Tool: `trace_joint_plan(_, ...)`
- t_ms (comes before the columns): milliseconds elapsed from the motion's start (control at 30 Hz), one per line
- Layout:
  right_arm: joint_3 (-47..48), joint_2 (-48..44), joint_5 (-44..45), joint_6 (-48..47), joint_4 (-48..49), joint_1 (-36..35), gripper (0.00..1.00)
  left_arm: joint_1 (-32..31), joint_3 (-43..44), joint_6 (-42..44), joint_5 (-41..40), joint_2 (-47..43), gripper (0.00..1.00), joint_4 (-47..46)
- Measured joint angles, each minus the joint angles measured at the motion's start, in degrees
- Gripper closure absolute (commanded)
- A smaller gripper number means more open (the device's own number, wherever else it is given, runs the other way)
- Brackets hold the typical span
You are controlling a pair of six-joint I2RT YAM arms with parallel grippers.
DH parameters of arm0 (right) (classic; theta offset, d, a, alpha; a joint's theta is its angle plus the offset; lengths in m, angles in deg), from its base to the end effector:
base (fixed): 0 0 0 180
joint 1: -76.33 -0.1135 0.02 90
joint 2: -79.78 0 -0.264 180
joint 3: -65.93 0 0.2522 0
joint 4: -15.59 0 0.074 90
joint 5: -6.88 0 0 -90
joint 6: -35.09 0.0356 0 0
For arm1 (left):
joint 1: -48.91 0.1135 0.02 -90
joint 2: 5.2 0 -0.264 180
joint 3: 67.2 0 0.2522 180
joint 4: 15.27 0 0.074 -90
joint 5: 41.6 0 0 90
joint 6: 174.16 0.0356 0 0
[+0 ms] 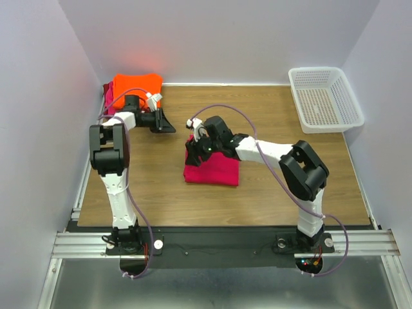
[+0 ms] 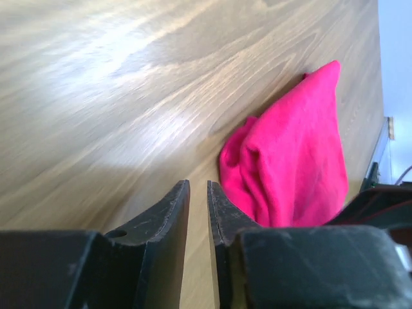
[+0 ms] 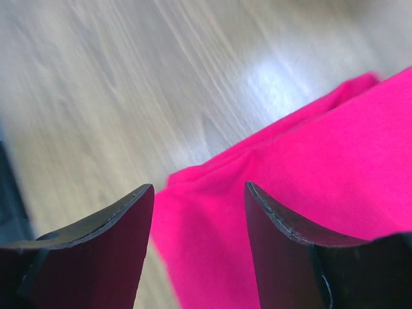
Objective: Fold and stack the t-shirts
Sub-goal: Fold the tshirt
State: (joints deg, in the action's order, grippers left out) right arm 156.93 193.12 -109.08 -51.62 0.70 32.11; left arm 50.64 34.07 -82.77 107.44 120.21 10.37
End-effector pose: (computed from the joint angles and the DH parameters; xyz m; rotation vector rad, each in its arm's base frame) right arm 0.3061 0.3196 0.1959 -1.0504 2.0626 0.9447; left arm 0.4634 -0.0165 0.1550 0.4407 2.1578 -1.1991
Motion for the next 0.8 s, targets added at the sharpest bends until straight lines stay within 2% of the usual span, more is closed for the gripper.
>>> trace_joint_plan(100,1.2,-4.6,-1.9,1.3,-3.5,2.1,0.38,2.1,-2.7,2.1,-0.3,-5.7,0.69,1.2)
trace_joint_plan(200,-1.5,-12.1,-5.5,3.7,-5.6,7.1,0.4,2.1,-8.7,3.7,-0.1,-16.0,0.69,2.0)
trace_joint_plan(300,-8.0,-19.4,-8.2,5.5,-5.9,11.8,0.41,-1.3,-16.9,3.9,1.5,-26.9,0.69,1.2)
trace_joint_plan(400,-16.1,-23.9,-11.4,7.1,-6.6,13.8,0.41,-8.5,-26.2,2.6,4.3,-33.8,0.68,-2.0)
trace_joint_plan(500,-21.5,-21.6,-14.8,8.4,-8.2,13.0,0.42,-15.3,-32.9,2.0,6.0,-33.4,0.68,-2.9)
trace_joint_plan(567,-22.7,-18.5,-16.5,8.7,-9.2,12.8,0.43,-17.1,-35.3,1.5,6.5,-30.5,0.68,-3.0)
trace_joint_plan(733,-22.8,-10.1,-19.8,9.0,-9.7,14.6,0.45,-14.8,-37.4,0.6,5.2,-19.3,0.68,-3.5)
trace_joint_plan(800,-22.8,-8.0,-22.4,9.0,-9.5,16.7,0.47,-12.9,-37.3,-0.3,7.4,-16.0,0.68,-3.5)
